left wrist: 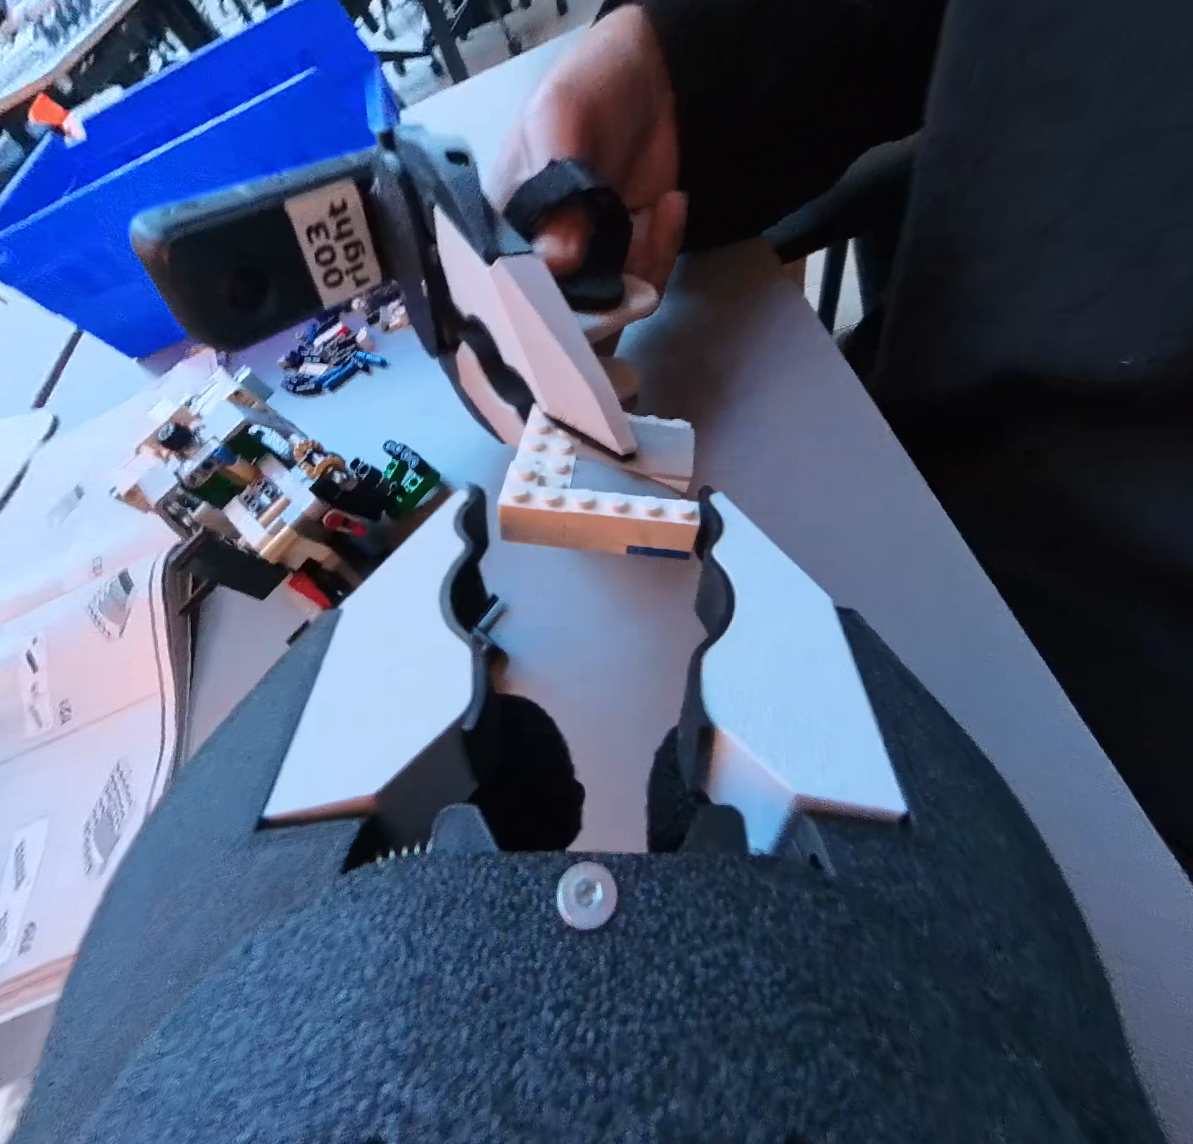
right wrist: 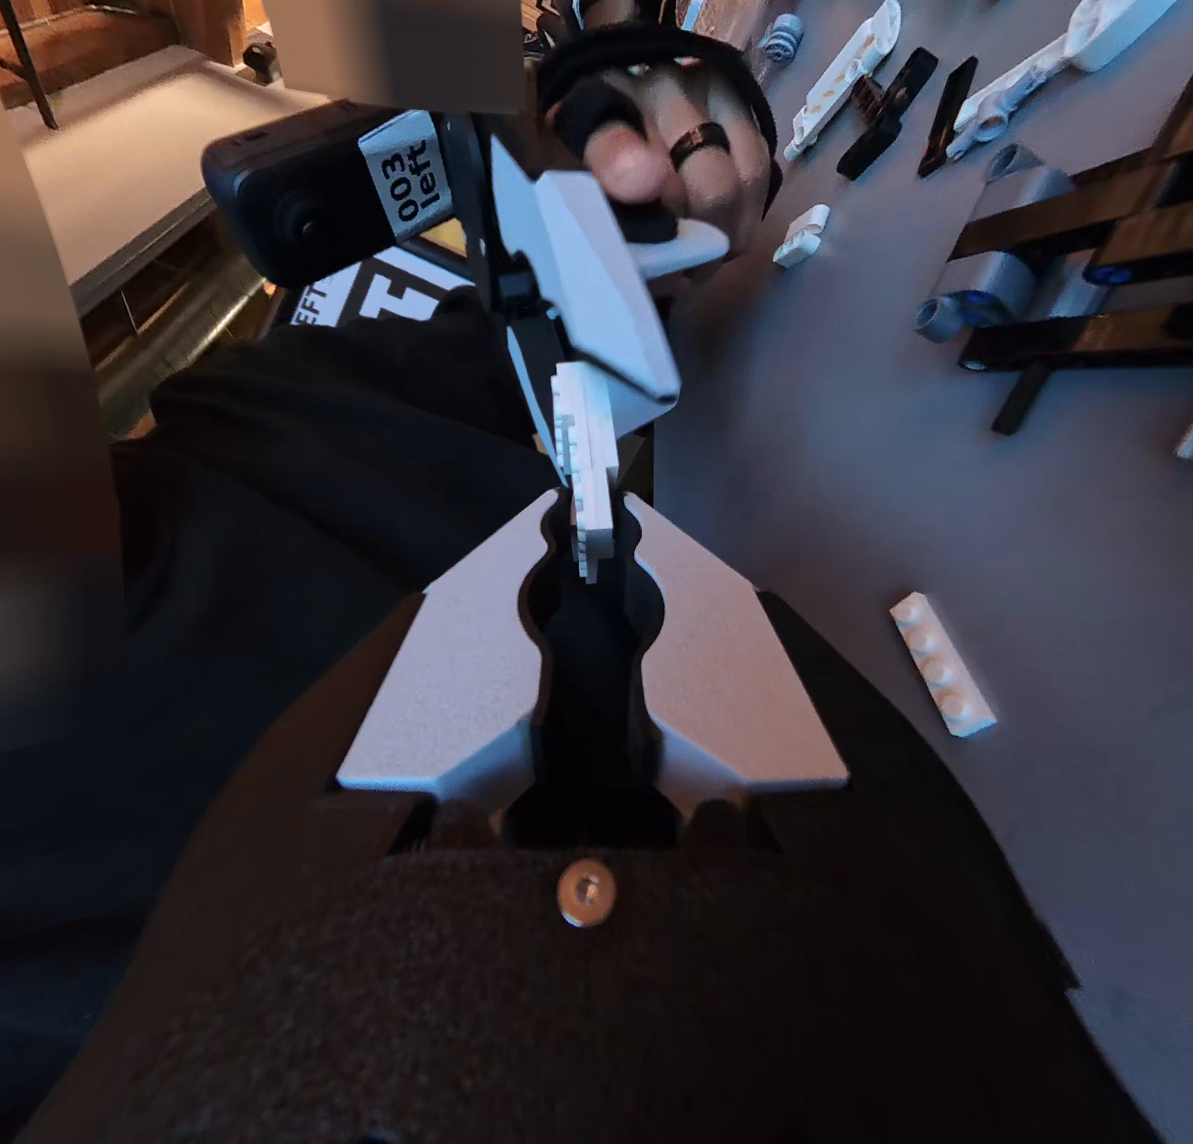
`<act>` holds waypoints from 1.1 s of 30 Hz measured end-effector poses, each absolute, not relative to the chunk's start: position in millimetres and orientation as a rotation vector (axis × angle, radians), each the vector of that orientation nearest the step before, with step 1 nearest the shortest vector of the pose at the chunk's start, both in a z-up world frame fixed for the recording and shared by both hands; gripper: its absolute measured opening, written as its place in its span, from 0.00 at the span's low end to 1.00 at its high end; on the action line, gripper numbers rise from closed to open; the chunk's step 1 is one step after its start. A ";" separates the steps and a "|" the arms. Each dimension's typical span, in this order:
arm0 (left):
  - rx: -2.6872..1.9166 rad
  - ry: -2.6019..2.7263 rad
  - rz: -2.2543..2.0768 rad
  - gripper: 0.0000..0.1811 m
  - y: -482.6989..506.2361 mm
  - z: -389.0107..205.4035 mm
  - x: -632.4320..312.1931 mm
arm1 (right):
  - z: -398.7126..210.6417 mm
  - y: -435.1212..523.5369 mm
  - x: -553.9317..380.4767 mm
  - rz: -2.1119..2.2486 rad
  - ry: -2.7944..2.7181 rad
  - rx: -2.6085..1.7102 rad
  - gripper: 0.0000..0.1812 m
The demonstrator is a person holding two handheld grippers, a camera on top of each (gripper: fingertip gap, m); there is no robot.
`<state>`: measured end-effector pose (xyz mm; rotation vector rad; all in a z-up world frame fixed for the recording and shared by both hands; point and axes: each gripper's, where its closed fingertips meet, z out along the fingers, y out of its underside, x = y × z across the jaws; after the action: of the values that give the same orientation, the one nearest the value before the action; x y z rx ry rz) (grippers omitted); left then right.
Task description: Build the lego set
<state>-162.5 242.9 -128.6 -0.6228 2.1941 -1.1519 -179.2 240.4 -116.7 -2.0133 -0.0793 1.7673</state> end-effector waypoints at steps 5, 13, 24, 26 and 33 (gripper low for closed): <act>-0.540 2.235 -1.109 0.31 243.5 -133.8 -162.9 | -123.4 244.7 -178.2 1.742 -0.052 -2.041 0.06; -0.693 2.216 -1.105 0.31 246.1 -139.9 -161.8 | -126.7 247.9 -177.4 1.715 0.039 -2.027 0.06; -0.860 2.076 -1.232 0.31 263.5 -117.4 -156.4 | -93.7 253.6 -141.2 1.438 0.038 -1.792 0.16; -0.890 2.062 -1.243 0.31 270.7 -119.3 -154.5 | -89.5 258.1 -111.2 1.169 0.049 -1.787 0.17; -0.925 2.074 -1.148 0.31 303.4 -116.5 -146.8 | -114.1 239.6 -80.1 0.321 -0.398 -1.935 0.19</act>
<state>-146.8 303.4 -116.5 -0.9252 2.0740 -1.1476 -80.1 239.6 -114.1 -1.9349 -0.3977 0.3211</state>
